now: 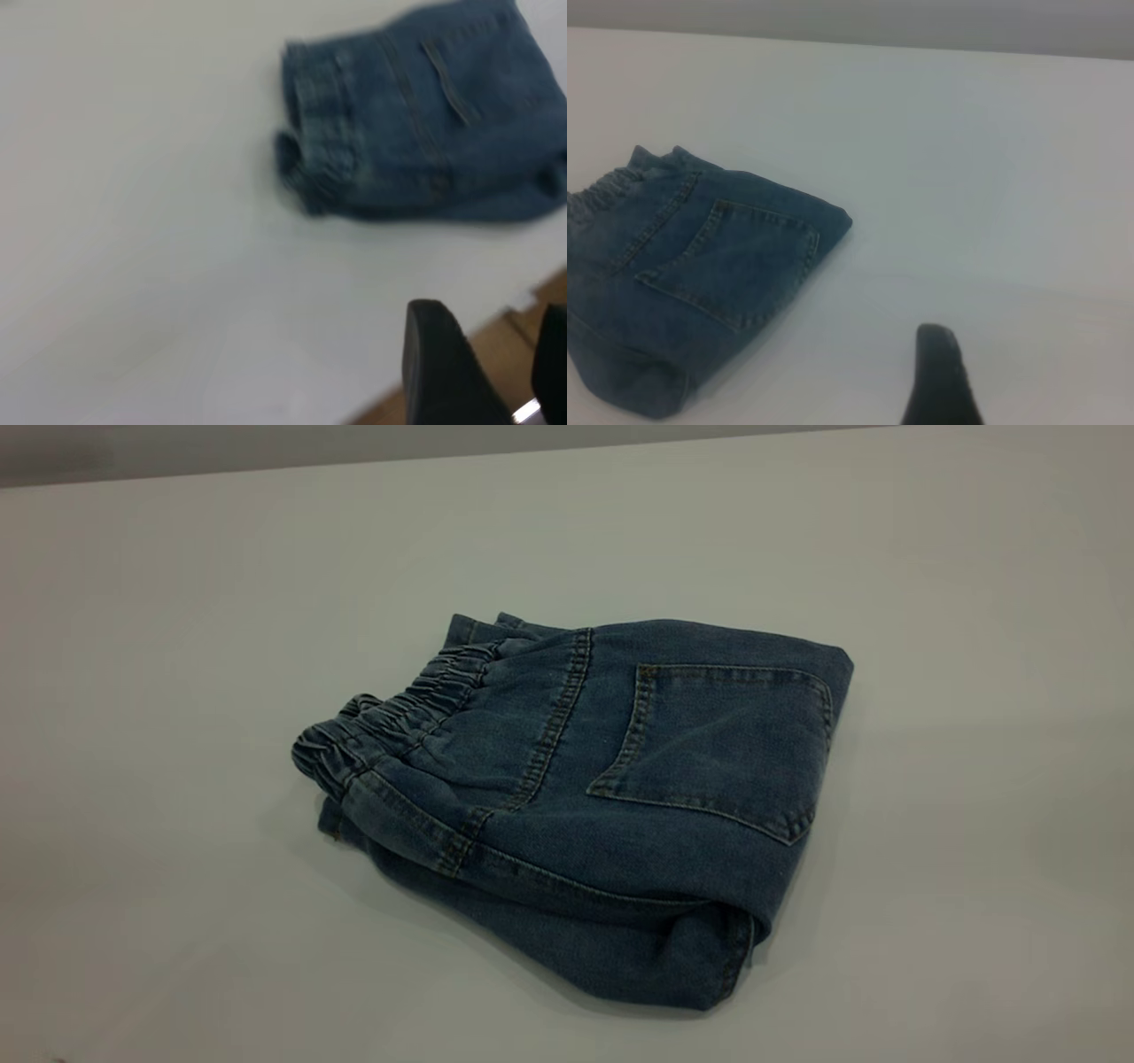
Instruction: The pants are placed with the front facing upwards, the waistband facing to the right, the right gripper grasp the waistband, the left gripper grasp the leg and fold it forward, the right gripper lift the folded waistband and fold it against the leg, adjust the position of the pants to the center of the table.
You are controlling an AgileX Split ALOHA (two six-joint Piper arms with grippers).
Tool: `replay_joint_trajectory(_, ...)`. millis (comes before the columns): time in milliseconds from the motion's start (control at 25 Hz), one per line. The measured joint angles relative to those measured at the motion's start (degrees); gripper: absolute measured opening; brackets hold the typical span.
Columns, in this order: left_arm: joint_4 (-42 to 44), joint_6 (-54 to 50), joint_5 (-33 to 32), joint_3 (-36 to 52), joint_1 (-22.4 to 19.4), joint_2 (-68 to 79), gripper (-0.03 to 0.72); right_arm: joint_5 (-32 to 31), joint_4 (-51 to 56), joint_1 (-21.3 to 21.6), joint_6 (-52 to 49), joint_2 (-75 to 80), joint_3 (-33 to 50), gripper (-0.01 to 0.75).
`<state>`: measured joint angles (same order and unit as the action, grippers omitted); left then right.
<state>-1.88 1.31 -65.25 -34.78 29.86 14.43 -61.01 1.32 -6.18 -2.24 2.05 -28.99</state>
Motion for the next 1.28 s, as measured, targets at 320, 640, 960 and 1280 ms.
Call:
replay_joint_trajectory(320, -0.07, -2.55, 3.78, 5.72, 0.0, -6.71, 0.272, 0.0, 0.0, 0.0, 0.0, 0.0, 0.0, 0.412)
replay_joint_trajectory(640, -0.07, -2.67, 3.35, 5.85, 0.0, -6.87, 0.272, 0.0, 0.0, 0.0, 0.0, 0.0, 0.0, 0.412)
replay_joint_trajectory(960, -0.07, -2.67, 3.41, 5.85, -0.64, -7.09, 0.272, 0.0, 0.17, 0.54, 0.0, -0.05, 0.0, 0.412)
replay_joint_trajectory(1280, -0.07, -2.62, 3.41, 5.85, -15.46, -7.09, 0.272, 0.0, 0.33, 1.11, 0.0, -2.14, 0.0, 0.412)
